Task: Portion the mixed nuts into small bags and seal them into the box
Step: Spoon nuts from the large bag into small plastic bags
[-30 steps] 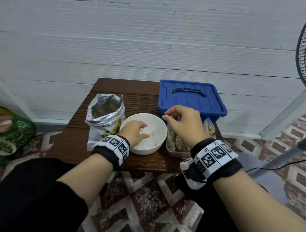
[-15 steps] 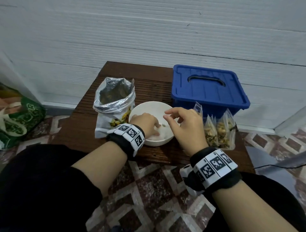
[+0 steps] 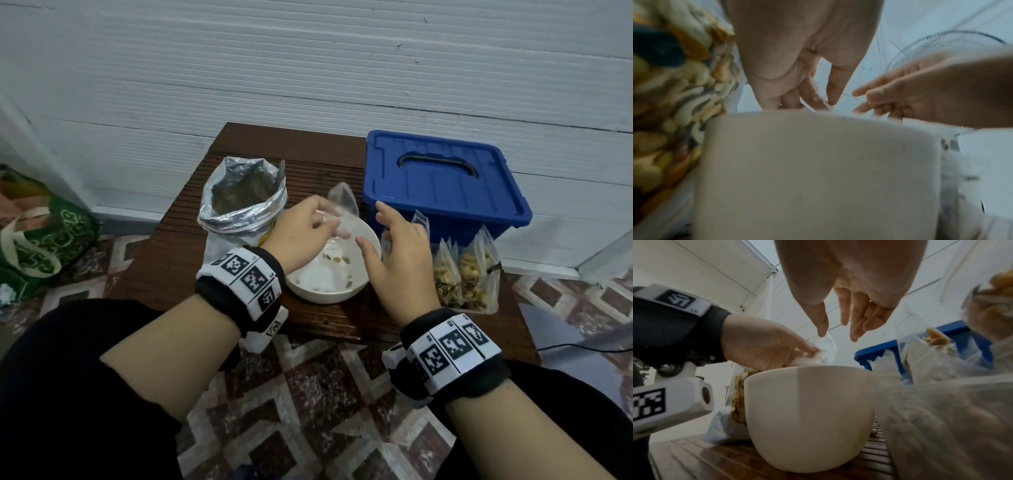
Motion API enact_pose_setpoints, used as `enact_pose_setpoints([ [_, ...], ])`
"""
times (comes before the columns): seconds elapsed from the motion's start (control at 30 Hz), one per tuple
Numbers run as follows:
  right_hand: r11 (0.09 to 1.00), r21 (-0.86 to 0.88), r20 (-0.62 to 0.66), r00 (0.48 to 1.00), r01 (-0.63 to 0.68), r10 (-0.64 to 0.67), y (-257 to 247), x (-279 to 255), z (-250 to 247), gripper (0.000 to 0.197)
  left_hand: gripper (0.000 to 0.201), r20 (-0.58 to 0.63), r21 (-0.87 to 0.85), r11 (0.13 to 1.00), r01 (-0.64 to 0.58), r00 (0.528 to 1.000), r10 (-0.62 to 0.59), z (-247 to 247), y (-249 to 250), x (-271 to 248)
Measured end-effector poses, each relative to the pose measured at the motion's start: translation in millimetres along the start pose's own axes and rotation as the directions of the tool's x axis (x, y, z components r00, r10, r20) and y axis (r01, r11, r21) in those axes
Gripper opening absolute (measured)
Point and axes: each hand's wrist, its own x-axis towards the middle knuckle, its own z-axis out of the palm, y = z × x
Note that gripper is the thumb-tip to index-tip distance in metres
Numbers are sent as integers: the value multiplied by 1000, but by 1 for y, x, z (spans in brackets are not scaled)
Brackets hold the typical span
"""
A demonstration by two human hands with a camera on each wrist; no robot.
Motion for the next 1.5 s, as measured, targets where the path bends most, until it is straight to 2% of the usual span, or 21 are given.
enact_pose_setpoints([
  [0.13, 969, 183, 50, 986, -168, 161, -6, 1, -3, 53, 11, 24, -197, 979, 50, 999, -46, -1, 8, -2],
  [0.23, 886, 382, 58, 964, -263, 261, -6, 3, -5, 45, 13, 69, -310, 947, 86, 995, -68, -1, 11, -4],
  [0.33, 840, 463, 81, 957, -283, 278, -5, 4, -8, 38, 22, 66, -323, 943, 82, 996, -64, 0, 14, -6],
  [0.47, 845, 460, 103, 961, -274, 256, -1, 5, -11, 41, 14, -124, -309, 951, 3, 991, -43, -3, 10, -4],
  [0.57, 849, 459, 66, 962, -264, 263, 2, 4, -12, 39, 3, -124, -373, 927, 48, 987, -101, -1, 7, -3],
  [0.63, 844, 470, 41, 962, -258, 271, 3, 5, -13, 39, 15, -111, -394, 915, 85, 984, -139, 1, 6, -2],
  [0.7, 847, 472, 33, 965, -246, 262, 4, 6, -15, 40, 44, -102, -306, 949, 76, 989, -112, 3, 6, -2],
  [0.77, 857, 457, 48, 969, -238, 244, 4, 5, -16, 40, 77, -90, -85, 994, -61, 994, 53, 4, 5, -4],
  [0.8, 862, 448, 61, 970, -237, 235, 4, 5, -17, 40, 90, -61, 72, 983, -169, 983, 174, 3, 4, -5],
  [0.87, 868, 438, 87, 972, -234, 219, 3, 4, -16, 41, 104, 103, 374, 842, -389, 920, 379, 0, 4, -7],
  [0.9, 867, 441, 97, 972, -234, 213, 3, 4, -16, 42, 106, 204, 469, 751, -464, 885, 419, -2, 5, -7],
  [0.93, 863, 447, 107, 972, -235, 209, 3, 4, -15, 42, 105, 284, 528, 676, -514, 857, 429, -4, 5, -7],
  [1.0, 855, 458, 121, 970, -242, 210, 2, 5, -15, 43, 97, 353, 580, 581, -572, 818, 454, -5, 3, -6],
  [1.13, 840, 478, 141, 966, -259, 217, 2, 4, -16, 43, 78, 331, 604, 518, -606, 782, 529, -7, -4, -6],
  [1.27, 827, 499, 136, 966, -259, 221, 0, 4, -17, 37, 66, 293, 590, 551, -591, 792, 536, -6, -4, -7],
  [1.4, 784, 553, 146, 959, -282, 242, -2, 4, -16, 24, 55, 209, 500, 669, -550, 826, 523, -6, -1, -6],
  [1.5, 771, 564, 156, 955, -295, 252, -1, 5, -15, 27, 47, 123, 406, 749, -523, 844, 522, -6, -1, -5],
])
